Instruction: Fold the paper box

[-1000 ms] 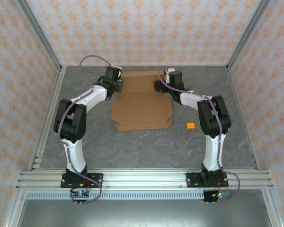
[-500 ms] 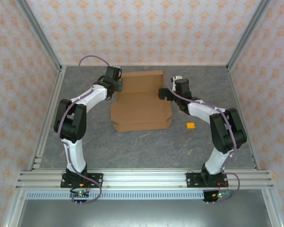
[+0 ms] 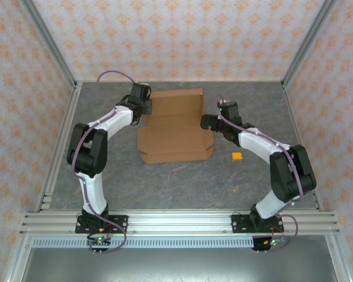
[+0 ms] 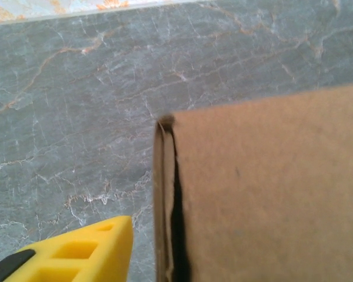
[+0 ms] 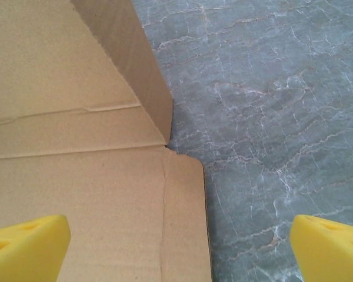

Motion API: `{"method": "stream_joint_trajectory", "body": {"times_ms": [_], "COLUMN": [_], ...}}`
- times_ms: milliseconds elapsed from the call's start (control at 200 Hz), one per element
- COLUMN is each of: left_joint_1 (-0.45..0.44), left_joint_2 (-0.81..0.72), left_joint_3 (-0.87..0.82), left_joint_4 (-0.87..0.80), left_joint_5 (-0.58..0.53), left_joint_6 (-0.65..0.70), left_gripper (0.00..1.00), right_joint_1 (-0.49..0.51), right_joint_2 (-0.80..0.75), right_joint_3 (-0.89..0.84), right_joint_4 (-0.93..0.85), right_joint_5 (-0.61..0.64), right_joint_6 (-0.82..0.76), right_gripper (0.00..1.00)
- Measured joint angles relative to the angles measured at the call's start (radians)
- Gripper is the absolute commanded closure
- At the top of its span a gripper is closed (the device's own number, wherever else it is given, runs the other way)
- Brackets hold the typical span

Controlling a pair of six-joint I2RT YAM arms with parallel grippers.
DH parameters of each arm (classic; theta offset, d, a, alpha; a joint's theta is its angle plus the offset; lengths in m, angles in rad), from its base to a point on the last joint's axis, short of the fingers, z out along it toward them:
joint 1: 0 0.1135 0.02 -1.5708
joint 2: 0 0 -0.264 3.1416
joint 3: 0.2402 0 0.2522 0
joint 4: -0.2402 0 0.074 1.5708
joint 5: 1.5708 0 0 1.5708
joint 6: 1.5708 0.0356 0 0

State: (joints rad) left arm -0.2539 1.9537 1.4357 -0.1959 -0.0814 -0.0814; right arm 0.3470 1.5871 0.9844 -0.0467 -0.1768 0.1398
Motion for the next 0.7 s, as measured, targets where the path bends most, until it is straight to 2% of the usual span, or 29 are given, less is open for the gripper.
{"method": "stream_joint_trajectory", "body": {"times_ms": [215, 475, 601, 701], "left_joint_1": [0.0, 0.0, 0.0, 0.0], "left_joint_2": [-0.015, -0.167, -0.24, -0.278], "left_joint_3": [-0.083, -0.202, -0.254, -0.292], "left_joint_4": [0.02, 0.071, 0.104, 0.115], "left_joint_5": [0.014, 0.027, 0.064, 0.101], "left_joint_6": [0.0, -0.008, -0.035, -0.059], "left_gripper": [0.34, 0.24, 0.21, 0.21], "right_joint_1": [0.0, -0.029, -0.03, -0.038], "right_joint_2": [-0.026, -0.092, -0.046, 0.029], "right_joint_3": [-0.006, -0.062, -0.072, -0.066], "right_joint_4": [-0.061, -0.178, -0.182, -0.171], "right_joint_5": [0.0, -0.082, -0.138, -0.17], "right_joint_6": [0.014, 0.089, 0.124, 0.139], "right_gripper": [0.06, 0.22, 0.32, 0.35]}}
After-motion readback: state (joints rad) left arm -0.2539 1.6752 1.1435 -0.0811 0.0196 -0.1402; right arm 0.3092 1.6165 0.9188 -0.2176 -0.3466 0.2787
